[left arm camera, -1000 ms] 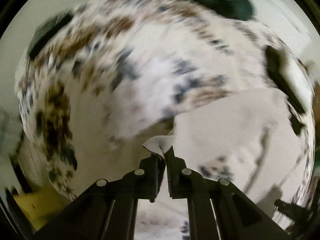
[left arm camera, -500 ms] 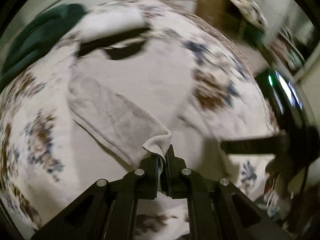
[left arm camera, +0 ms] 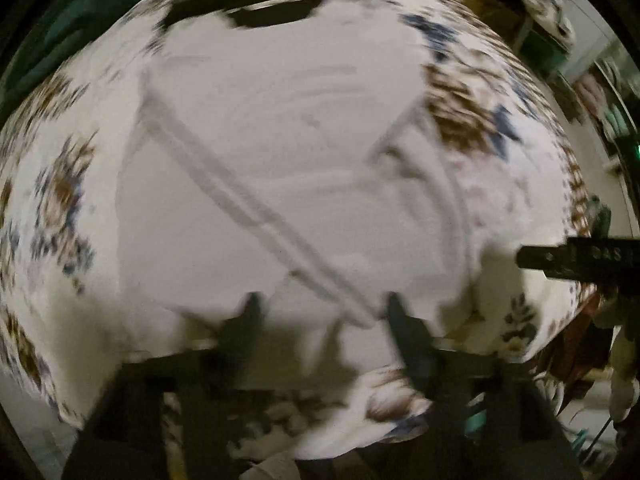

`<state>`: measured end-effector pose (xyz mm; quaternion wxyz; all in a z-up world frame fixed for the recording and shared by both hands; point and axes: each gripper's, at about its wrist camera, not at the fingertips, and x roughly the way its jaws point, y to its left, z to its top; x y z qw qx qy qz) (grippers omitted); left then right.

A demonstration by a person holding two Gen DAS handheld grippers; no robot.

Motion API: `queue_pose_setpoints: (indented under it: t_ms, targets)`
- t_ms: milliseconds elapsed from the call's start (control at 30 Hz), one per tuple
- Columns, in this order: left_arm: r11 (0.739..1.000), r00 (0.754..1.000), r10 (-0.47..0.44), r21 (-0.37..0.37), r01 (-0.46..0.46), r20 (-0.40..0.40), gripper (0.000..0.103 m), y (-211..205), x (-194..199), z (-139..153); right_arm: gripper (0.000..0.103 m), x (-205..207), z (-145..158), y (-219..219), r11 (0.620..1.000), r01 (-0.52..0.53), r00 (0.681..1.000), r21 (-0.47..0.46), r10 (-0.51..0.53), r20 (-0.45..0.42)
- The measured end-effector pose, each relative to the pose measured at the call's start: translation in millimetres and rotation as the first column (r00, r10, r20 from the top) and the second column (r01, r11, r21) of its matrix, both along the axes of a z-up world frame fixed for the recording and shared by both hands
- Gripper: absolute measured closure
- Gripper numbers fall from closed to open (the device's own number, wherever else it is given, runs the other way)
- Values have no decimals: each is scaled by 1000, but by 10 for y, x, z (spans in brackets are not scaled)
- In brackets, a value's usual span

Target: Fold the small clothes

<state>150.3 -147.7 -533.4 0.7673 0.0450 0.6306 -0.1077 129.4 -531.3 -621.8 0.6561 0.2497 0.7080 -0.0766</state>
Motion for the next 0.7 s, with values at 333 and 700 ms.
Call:
queue_pose_setpoints:
  t_ms: [333,700]
  targets:
    - [933,929,360,28,-359,-84,23,1654,-39,-304,35,4,-453,294,987,-47,998,156,53,-33]
    - [922,910,325,-126,-365,-258,28,1778,-229,-962,34,49,-906,420,979,-101,993,174,111,-48]
